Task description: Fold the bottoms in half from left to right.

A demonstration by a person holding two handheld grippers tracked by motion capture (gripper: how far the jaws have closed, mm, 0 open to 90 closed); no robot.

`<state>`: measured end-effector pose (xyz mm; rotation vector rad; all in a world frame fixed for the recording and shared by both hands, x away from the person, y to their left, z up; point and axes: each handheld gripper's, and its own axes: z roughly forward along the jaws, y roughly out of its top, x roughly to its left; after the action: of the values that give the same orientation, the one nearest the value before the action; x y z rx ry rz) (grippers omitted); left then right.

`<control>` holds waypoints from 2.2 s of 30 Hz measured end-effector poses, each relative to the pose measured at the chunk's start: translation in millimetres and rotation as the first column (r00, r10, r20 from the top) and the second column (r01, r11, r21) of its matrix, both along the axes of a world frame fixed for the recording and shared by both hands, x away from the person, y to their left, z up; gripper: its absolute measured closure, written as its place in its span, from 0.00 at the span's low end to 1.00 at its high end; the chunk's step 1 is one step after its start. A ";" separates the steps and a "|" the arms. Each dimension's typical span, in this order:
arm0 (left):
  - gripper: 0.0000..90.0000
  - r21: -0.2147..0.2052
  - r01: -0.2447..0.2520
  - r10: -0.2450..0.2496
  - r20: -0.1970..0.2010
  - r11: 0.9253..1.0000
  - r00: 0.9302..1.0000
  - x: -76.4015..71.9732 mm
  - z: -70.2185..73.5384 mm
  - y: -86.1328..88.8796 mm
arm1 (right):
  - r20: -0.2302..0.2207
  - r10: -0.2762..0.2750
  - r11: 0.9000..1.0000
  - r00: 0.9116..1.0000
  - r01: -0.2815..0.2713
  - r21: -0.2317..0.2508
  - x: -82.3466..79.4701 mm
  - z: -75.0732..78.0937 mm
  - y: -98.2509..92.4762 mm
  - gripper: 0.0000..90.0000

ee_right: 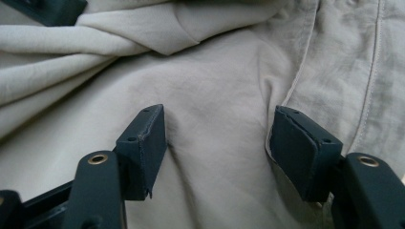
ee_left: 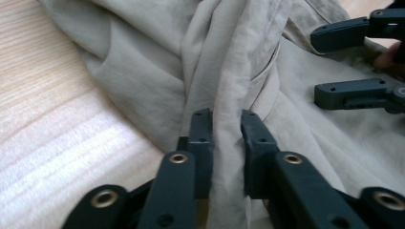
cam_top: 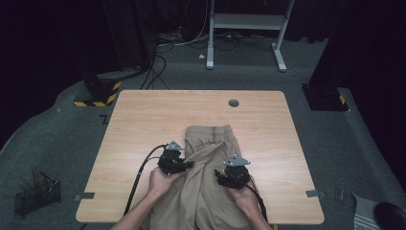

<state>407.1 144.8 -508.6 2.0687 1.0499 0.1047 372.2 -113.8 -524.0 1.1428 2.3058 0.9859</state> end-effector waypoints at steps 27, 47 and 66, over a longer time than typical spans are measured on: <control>0.94 -0.068 0.002 0.006 0.112 0.998 0.994 13.6 65.0 7.7 | 0.009 -0.006 0.998 1.000 0.007 -0.064 0.0 16.0 2.4 0.44; 0.65 0.039 0.086 -0.089 0.069 0.996 0.994 24.0 29.4 -68.6 | -0.013 -0.004 1.000 1.000 0.004 0.003 -1.9 1.1 -6.6 0.44; 0.50 0.045 -0.013 0.010 0.058 0.999 0.998 -22.1 -2.4 -6.8 | -0.015 0.007 1.000 1.000 -0.007 -0.002 -14.6 1.5 -16.6 0.43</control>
<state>384.9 138.1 -511.0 2.0884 1.0329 0.1948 357.6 -130.4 -522.6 1.1458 2.3230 0.9800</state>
